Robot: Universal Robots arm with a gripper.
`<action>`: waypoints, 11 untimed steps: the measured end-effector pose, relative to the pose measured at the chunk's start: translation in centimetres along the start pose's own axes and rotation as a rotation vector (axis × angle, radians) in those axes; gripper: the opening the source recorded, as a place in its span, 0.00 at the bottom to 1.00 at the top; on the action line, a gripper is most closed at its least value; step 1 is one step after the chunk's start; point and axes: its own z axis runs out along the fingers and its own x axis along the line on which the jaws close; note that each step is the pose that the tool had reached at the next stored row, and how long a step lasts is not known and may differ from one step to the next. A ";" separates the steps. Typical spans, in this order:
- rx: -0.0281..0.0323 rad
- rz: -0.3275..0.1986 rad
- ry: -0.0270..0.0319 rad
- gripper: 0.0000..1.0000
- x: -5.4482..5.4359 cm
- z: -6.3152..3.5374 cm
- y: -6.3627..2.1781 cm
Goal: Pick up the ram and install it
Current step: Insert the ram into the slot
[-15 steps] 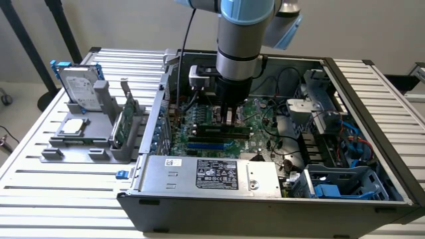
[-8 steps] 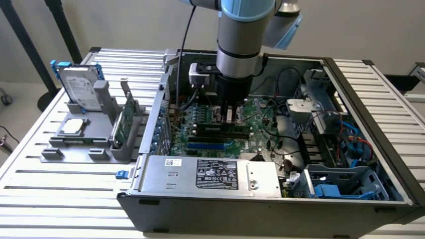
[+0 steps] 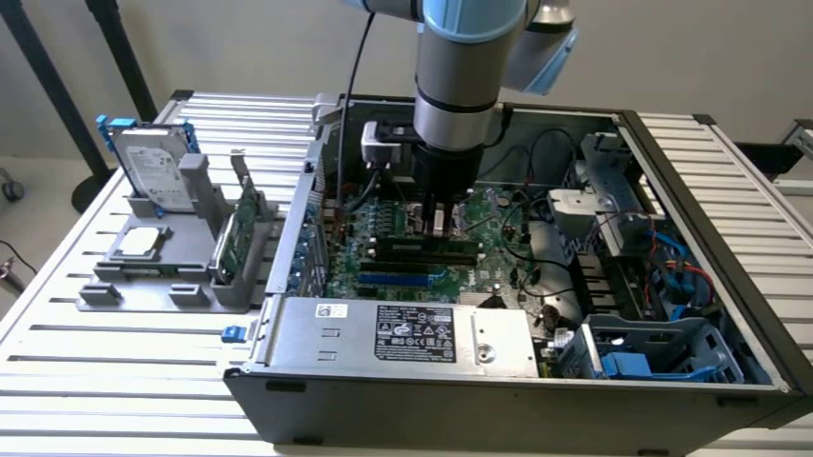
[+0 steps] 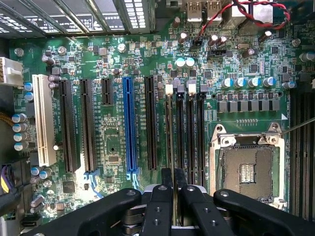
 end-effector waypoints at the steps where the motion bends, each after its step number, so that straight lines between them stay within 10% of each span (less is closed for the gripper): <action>1: 0.0000 0.000 -0.0001 0.14 0.0 0.04 0.00; 11: 0.0000 -0.002 0.0000 0.14 0.0 0.33 0.00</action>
